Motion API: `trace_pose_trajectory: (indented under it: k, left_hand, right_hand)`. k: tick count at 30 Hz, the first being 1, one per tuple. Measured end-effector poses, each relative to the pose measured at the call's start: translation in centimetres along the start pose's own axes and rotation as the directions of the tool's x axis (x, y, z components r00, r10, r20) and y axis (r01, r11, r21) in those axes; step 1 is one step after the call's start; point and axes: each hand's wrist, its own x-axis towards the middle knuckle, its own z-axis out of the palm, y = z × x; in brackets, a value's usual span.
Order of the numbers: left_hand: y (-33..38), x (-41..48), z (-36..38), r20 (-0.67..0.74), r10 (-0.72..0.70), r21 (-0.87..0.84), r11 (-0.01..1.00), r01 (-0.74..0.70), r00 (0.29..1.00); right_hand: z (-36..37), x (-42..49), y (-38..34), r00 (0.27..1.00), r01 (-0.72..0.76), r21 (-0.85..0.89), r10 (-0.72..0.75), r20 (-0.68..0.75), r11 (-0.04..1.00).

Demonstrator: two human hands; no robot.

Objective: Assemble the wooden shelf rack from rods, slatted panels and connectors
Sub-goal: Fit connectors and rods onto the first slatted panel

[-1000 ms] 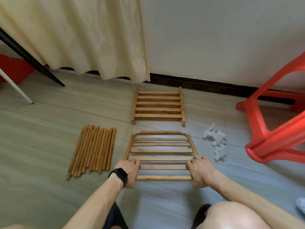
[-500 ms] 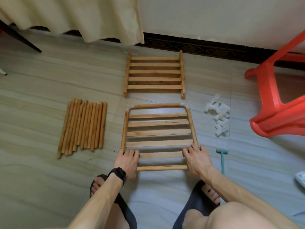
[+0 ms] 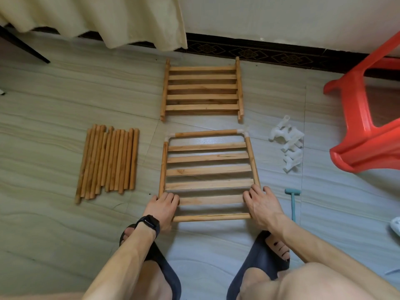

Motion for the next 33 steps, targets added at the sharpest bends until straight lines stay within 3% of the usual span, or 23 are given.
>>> trace_pose_trajectory:
  k: [17, 22, 26, 33]
  left_hand:
    - [-0.6, 0.6, 0.8, -0.011, -0.06, -0.073, 0.996, 0.059, 0.998]
    - [-1.1, 0.4, 1.3, 0.053, 0.01, -0.167, 0.986, -0.001, 0.999]
    - [-1.4, 1.0, 1.3, -0.035, 0.023, -0.249, 0.968, -0.031, 0.999]
    - [-1.4, 4.6, -0.8, -0.139, -0.055, -0.332, 0.943, 0.006, 0.989]
  right_hand:
    - [0.8, 0.8, -1.2, 0.999, -0.039, 0.147, 0.039, 0.004, 0.988]
    - [1.5, 0.5, -1.3, 0.998, -0.047, 0.2, 0.035, 0.061, 0.979]
    - [1.3, -0.1, -0.7, 0.993, -0.086, 0.318, 0.058, 0.098, 0.944]
    - [-0.9, 3.1, 1.1, 0.989, -0.132, 0.487, 0.15, 0.002, 0.863]
